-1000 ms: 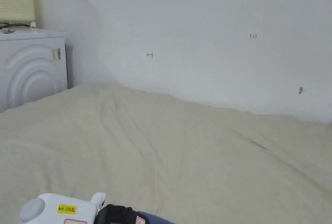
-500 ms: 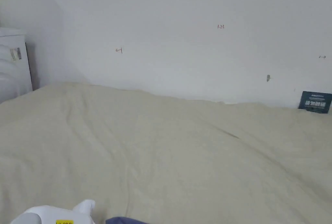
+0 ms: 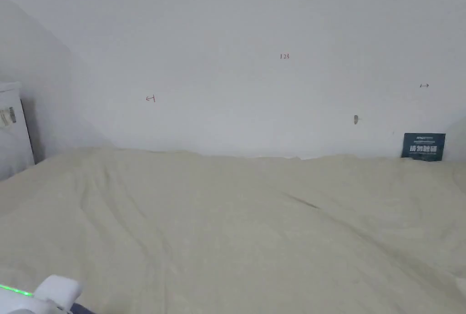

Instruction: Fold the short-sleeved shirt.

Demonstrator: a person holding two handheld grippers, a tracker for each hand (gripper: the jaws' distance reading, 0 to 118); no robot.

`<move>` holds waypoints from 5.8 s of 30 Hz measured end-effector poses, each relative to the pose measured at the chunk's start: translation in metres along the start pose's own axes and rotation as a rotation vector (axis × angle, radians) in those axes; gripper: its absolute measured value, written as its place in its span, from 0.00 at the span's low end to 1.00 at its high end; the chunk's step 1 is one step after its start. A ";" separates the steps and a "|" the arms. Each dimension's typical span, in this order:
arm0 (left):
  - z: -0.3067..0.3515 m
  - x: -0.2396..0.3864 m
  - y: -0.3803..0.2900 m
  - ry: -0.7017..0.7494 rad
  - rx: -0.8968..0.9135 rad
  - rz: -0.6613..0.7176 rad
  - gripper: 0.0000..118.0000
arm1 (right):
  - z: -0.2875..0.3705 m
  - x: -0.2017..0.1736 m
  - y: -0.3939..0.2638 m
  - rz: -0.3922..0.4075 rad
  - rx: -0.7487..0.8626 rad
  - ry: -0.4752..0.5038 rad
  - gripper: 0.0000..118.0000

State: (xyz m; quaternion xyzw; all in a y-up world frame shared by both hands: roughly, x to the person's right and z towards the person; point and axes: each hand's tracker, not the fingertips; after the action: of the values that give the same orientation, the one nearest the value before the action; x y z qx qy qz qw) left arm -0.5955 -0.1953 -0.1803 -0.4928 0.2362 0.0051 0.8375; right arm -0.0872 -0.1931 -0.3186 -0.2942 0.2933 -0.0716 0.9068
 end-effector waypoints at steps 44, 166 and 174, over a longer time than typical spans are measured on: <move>-0.009 0.237 0.031 -0.466 -0.002 -0.209 0.15 | 0.025 0.031 -0.011 0.006 -0.002 -0.043 0.00; -0.004 0.344 -0.005 -0.769 0.027 0.007 0.00 | 0.062 0.048 -0.003 -0.065 -0.011 -0.001 0.00; 0.110 0.211 -0.007 -0.556 0.686 0.053 0.00 | 0.080 0.033 0.012 -0.046 0.080 0.091 0.00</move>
State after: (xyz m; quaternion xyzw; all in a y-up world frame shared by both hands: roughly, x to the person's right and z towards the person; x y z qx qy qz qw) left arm -0.3635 -0.1556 -0.2148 -0.1600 0.0025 0.0803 0.9838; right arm -0.0152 -0.1541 -0.2891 -0.2610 0.3243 -0.1172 0.9017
